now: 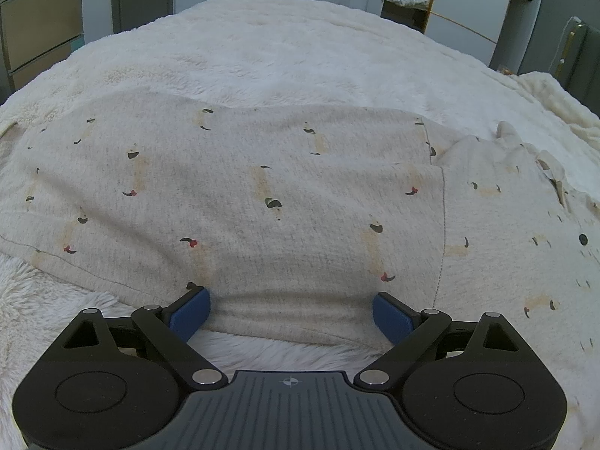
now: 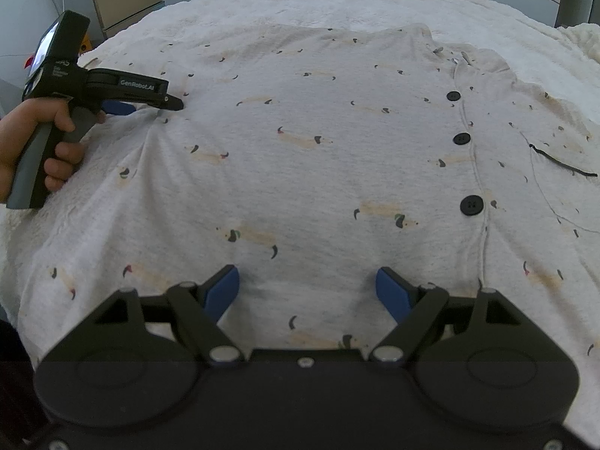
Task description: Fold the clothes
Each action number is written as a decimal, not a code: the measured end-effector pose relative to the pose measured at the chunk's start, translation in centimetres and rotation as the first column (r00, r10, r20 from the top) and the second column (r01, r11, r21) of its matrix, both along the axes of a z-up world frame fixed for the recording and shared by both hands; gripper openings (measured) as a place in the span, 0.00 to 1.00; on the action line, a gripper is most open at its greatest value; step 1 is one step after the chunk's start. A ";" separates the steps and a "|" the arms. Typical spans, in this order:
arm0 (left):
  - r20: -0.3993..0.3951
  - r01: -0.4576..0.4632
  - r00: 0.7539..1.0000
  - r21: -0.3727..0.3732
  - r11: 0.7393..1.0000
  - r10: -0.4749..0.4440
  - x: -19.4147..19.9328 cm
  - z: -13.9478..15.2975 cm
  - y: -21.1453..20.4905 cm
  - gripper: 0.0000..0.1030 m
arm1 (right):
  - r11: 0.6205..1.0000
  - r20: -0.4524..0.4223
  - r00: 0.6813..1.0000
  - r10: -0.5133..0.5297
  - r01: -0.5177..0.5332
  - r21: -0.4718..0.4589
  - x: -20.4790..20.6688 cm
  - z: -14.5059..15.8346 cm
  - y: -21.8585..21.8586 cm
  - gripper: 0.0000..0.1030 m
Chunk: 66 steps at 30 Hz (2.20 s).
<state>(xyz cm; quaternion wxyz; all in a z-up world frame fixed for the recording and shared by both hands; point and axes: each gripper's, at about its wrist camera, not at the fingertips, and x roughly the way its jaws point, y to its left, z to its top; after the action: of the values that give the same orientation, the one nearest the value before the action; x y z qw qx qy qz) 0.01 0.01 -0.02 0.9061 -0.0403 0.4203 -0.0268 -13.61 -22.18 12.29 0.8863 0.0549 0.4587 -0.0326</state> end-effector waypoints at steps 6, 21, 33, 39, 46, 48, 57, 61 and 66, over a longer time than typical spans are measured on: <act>-0.001 0.000 1.000 0.003 1.000 0.000 0.1 -0.2 0.1 0.93 | 1.000 0.001 1.000 0.000 0.000 -0.001 -0.1 0.0 0.1 0.77; -0.004 0.001 1.000 0.003 1.000 -0.001 0.2 -0.2 -0.2 0.93 | 1.000 -0.001 1.000 -0.003 0.003 -0.004 0.0 -0.1 0.4 0.78; -0.004 0.001 1.000 -0.002 1.000 -0.001 0.3 -0.2 -0.5 0.93 | 1.000 -0.009 1.000 0.000 0.000 -0.006 0.1 -0.1 0.4 0.78; 0.007 -0.014 1.000 -0.029 0.999 0.014 0.3 0.0 -0.2 0.93 | 1.000 -0.010 1.000 0.002 -0.002 -0.004 0.1 -0.2 0.4 0.78; 0.070 -0.202 0.971 -0.258 0.945 0.227 -0.9 2.7 5.5 0.75 | 1.000 -0.006 1.000 0.005 -0.005 0.005 0.1 -0.4 0.2 0.79; 0.071 -0.272 0.942 -0.415 0.868 0.329 -2.1 3.3 8.9 0.75 | 1.000 -0.005 1.000 0.008 -0.008 0.006 0.2 -0.7 0.2 0.80; -0.205 -0.465 0.657 -0.868 0.176 0.726 -8.8 -3.8 22.6 0.55 | 0.999 0.003 1.000 0.026 -0.026 0.038 0.2 -1.1 -0.3 0.82; -0.105 -0.424 0.720 -0.849 0.316 0.686 -6.2 -5.2 22.1 0.40 | 0.999 0.007 1.000 0.031 -0.031 0.042 0.3 -1.2 -0.3 0.83; -0.167 -0.395 0.604 -0.912 0.111 0.780 -4.5 -7.4 22.2 0.25 | 0.998 0.009 1.000 0.030 -0.031 0.052 0.1 -1.1 -0.4 0.83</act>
<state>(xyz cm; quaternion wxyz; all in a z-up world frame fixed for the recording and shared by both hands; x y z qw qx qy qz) -4.53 22.19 -7.40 0.7209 -0.6741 0.1083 0.1192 -13.52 -22.55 11.20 0.8868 0.0710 0.4566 -0.0069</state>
